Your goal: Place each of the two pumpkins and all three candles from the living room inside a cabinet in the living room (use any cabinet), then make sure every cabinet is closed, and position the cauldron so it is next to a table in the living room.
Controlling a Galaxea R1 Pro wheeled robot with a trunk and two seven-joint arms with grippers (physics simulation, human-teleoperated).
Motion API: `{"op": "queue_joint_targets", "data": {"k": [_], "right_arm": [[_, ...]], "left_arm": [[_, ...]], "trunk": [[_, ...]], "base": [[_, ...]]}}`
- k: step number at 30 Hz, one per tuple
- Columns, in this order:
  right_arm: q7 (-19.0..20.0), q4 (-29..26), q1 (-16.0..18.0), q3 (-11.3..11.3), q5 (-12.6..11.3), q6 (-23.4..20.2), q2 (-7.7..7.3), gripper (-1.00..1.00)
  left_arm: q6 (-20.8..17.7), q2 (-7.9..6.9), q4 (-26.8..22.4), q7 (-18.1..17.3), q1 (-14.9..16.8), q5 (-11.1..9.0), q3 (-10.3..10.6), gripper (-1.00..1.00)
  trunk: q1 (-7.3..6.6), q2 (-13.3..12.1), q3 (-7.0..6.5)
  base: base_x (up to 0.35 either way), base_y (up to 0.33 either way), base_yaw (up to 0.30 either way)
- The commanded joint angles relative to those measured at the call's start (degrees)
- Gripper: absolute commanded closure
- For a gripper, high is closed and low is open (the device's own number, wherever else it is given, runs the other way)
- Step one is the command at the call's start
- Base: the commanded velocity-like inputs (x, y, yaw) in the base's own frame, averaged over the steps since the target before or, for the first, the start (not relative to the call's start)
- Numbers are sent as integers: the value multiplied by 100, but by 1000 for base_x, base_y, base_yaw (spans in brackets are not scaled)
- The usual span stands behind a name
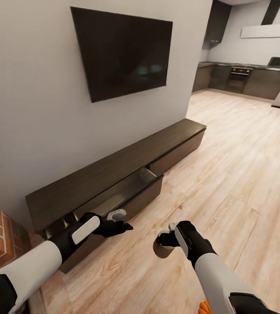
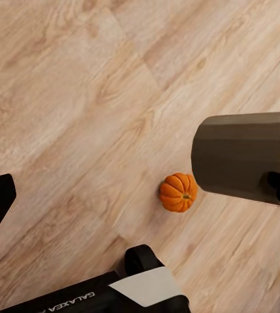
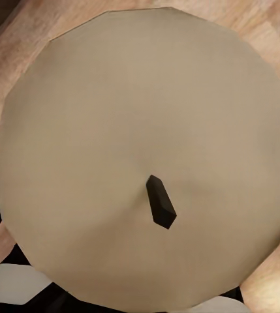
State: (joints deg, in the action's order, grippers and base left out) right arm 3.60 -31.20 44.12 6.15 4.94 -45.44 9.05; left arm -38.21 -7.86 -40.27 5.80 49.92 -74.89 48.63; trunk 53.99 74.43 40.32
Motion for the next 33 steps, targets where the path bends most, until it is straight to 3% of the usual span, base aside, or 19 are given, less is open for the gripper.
{"op": "queue_joint_targets", "data": {"k": [1, 25, 33], "right_arm": [[1, 0, 0, 0, -2, 0, 0, 100], [1, -9, 0, 0, -2, 0, 0, 100], [1, -9, 0, 0, -2, 0, 0, 100]], "left_arm": [[37, -2, 1, 0, 0, -3, 0, -100], [86, -19, 2, 0, 0, -8, -28, -100], [311, -22, 7, 0, 0, -8, -19, -100]], "trunk": [[0, 0, 0], [0, 0, 0], [0, 0, 0]], "base": [[5, -17, 289], [19, 0, 289], [112, 0, 289]]}}
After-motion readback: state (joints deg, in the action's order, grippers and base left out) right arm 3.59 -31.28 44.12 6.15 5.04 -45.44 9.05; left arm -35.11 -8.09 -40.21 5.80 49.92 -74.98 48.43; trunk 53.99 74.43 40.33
